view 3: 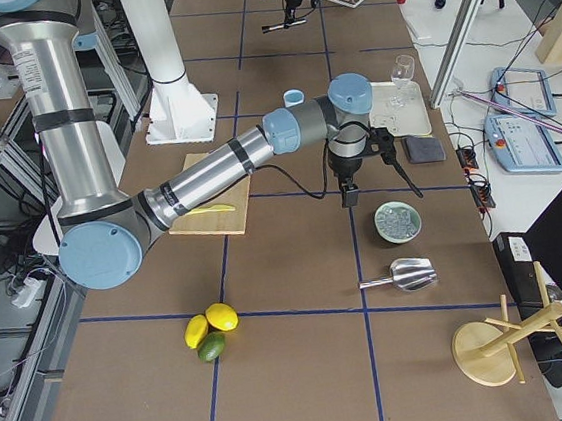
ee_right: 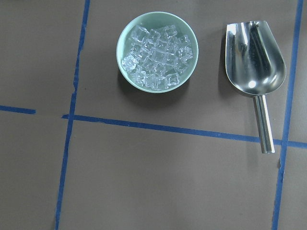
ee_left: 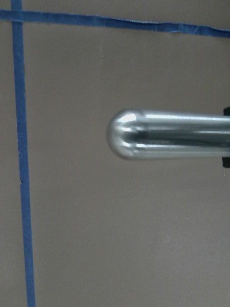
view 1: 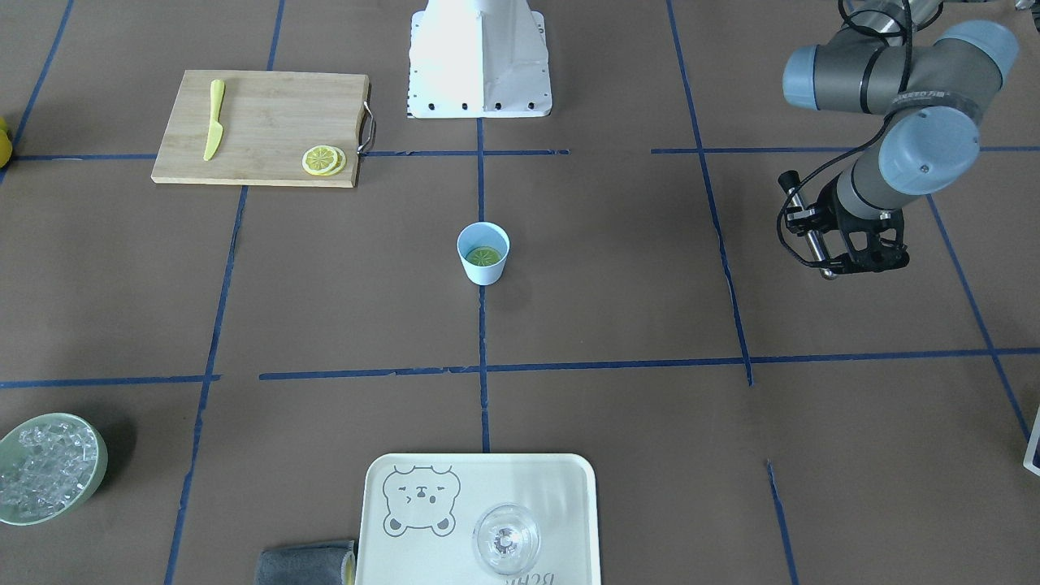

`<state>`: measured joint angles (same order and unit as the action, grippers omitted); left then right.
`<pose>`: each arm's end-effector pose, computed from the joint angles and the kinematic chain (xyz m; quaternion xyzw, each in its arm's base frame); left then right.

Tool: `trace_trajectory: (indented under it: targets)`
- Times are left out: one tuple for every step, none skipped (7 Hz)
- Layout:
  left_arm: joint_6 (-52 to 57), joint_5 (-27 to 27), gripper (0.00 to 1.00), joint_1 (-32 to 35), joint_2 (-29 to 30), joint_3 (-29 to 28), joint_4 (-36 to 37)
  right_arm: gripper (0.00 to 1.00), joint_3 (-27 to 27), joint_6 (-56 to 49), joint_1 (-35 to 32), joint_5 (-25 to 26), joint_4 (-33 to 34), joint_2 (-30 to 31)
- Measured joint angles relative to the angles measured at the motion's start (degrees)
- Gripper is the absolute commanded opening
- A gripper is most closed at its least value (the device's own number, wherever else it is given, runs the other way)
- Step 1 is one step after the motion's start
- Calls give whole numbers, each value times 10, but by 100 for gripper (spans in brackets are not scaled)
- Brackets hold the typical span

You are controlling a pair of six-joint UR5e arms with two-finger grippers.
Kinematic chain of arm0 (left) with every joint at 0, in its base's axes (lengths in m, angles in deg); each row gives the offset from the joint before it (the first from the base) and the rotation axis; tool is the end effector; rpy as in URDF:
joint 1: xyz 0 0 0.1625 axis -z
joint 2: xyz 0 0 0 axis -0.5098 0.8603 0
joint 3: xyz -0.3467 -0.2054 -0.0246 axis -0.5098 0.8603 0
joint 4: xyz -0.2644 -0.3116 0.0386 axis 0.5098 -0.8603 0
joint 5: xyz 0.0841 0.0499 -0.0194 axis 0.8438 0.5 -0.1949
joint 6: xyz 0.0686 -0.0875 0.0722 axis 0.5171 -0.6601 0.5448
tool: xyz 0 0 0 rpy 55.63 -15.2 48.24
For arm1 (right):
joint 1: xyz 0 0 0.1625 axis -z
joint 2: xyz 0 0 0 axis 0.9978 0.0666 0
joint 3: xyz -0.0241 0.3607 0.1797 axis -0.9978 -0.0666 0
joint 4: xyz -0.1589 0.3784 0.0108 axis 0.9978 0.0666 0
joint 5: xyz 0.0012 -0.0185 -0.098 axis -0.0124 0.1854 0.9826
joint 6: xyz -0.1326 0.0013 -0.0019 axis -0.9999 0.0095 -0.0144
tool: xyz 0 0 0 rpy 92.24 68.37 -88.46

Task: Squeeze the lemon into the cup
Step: 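Lower the muddler onto the table and open the left gripper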

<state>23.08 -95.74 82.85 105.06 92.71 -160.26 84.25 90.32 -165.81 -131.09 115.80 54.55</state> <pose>0.2997 -0.4661 0.4883 -0.1392 0.3158 0.0481 0.9373 -0.0565 -0.5241 0.4430 0.0431 -0.3990 -0.0421 0.9150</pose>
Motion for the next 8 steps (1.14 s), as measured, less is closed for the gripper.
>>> trace_trajectory:
  targets:
    - [9,-14,0,0,3,-17,-2,100,0,0,0,0,-1,1]
    - [13,-18,0,0,11,-33,-4,100,0,1,0,0,-1,1]
    - [14,-19,0,0,20,-49,-11,100,0,1,0,-1,-1,1]
    - [14,-19,99,0,24,-60,-20,100,0,2,-1,-1,-1,1]
    - [14,-18,100,0,28,-68,-26,100,0,2,-1,-2,-1,1]
    - [15,-17,100,0,32,-74,-30,100,0,2,0,-2,-1,1]
    - [16,-16,100,0,35,-76,-32,100,0,2,0,-2,-1,1]
    - [16,-15,100,6,36,-75,-32,100,0,2,-1,-2,-2,1]
